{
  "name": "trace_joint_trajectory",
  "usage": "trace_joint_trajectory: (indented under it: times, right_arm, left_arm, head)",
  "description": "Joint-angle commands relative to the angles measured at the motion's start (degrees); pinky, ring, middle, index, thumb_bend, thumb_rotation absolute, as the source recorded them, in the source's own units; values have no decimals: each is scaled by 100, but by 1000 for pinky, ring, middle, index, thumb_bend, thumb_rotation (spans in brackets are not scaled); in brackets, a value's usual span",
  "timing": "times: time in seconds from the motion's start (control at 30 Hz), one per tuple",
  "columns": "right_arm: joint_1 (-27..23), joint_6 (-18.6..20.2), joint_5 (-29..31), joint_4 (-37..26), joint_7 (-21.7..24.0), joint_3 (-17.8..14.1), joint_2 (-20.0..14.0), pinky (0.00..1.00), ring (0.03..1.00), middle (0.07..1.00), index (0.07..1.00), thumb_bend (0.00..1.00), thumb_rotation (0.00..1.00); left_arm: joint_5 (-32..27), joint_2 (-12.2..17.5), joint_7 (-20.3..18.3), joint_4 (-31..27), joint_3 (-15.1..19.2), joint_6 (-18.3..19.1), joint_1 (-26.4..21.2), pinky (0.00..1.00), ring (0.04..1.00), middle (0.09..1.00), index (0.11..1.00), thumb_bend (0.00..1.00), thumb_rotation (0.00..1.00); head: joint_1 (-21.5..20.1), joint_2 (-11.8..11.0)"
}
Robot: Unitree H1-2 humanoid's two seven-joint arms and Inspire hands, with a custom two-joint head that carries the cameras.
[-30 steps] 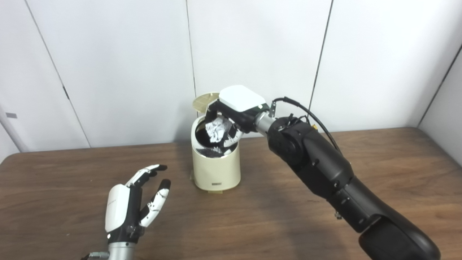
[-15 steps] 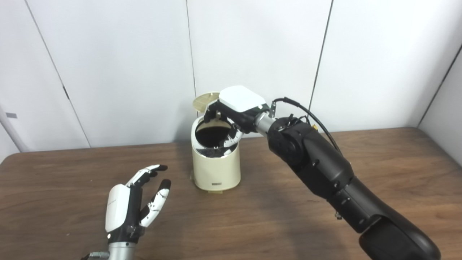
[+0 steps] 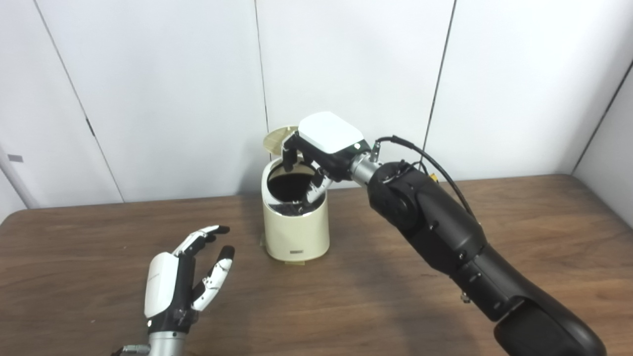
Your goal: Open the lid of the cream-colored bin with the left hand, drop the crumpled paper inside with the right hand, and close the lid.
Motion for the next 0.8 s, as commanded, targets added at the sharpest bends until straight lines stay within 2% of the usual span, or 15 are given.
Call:
trace_joint_trajectory:
  times: [0.0,0.13,0.37,0.5,0.7,0.77]
  right_arm:
    - [-280,-152,-57,-52,-343,-115,-88,344,437,562,459,512,2]
    - [-247,-160,-89,-113,-406,-156,-88,338,438,562,456,511,0]
    - [17,-85,-80,-615,-700,-473,-6,315,437,568,458,510,0]
    - [265,135,-119,-1167,-722,-735,-9,346,443,562,455,511,0]
    - [695,144,-8,-1616,-1038,-1153,-18,363,450,552,452,513,0]
    - [851,160,109,-1752,-1039,-1308,-32,341,434,539,467,514,0]
  left_arm:
    - [25,-148,61,277,-112,-62,130,736,739,772,757,463,888]
    - [52,-146,79,304,-118,-57,116,733,741,773,758,465,896]
    - [29,-124,88,347,-112,-95,93,725,739,772,756,460,892]
    - [19,-114,93,360,-108,-105,95,730,739,773,758,457,893]
    - [32,-79,94,377,-117,-127,82,726,740,773,757,464,906]
    - [22,-74,99,381,-113,-132,79,724,740,772,756,462,908]
  head:
    - [-5,-4]
    - [-14,-24]
    - [-33,-35]
    - [-51,-38]
    - [-78,-42]
    - [-90,-46]
